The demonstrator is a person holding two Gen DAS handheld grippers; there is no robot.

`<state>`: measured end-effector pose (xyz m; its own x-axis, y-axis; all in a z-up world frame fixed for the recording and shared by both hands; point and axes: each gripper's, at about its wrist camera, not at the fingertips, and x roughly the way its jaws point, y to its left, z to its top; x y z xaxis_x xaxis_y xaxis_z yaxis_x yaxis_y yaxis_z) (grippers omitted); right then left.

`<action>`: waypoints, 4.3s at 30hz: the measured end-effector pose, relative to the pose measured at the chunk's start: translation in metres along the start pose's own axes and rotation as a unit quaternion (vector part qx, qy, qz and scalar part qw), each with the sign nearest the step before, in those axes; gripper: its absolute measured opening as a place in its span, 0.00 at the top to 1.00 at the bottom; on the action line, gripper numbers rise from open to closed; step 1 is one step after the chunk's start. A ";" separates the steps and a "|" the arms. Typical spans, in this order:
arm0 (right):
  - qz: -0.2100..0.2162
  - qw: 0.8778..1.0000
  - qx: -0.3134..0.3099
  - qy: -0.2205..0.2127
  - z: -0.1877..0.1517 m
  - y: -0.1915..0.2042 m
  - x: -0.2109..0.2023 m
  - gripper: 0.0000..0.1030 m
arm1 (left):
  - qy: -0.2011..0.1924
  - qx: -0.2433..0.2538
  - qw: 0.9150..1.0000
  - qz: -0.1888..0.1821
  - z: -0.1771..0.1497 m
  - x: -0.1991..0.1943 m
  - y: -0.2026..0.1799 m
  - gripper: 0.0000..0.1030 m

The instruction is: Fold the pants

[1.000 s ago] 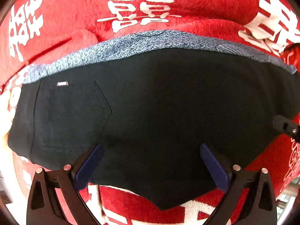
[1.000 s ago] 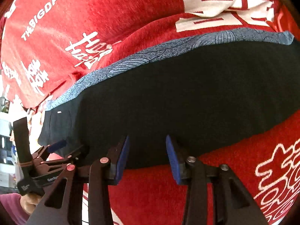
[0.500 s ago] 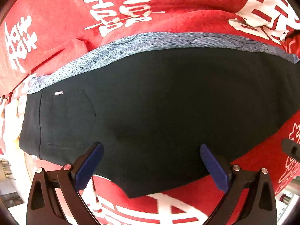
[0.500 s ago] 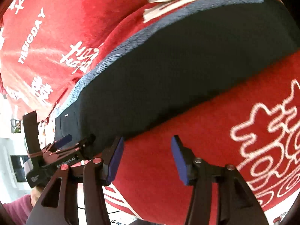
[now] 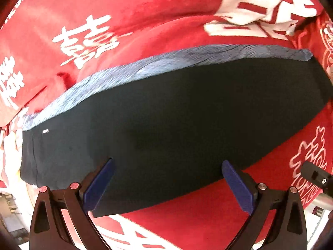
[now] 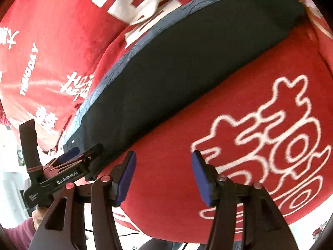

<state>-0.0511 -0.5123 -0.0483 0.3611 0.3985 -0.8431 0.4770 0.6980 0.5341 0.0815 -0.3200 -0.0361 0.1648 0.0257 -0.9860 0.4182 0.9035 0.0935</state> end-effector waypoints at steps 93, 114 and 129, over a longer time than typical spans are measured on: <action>0.018 0.963 -0.166 -0.212 0.063 0.049 -0.071 0.85 | -0.084 -0.036 0.991 -0.101 0.031 -0.003 -0.029 0.17; -0.227 0.884 -0.390 -0.125 -0.063 0.226 0.154 0.70 | -0.042 -0.164 0.985 -0.039 -0.051 0.031 0.206 0.17; 0.038 0.993 -0.107 -0.046 -0.015 0.125 0.066 0.53 | -0.047 -0.085 0.978 -0.186 -0.010 -0.009 0.152 0.17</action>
<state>0.0206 -0.3896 -0.0380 0.4662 0.4044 -0.7868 0.2691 0.7824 0.5616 0.1345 -0.1783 -0.0144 0.1145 -0.3509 -0.9294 0.3121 0.9009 -0.3017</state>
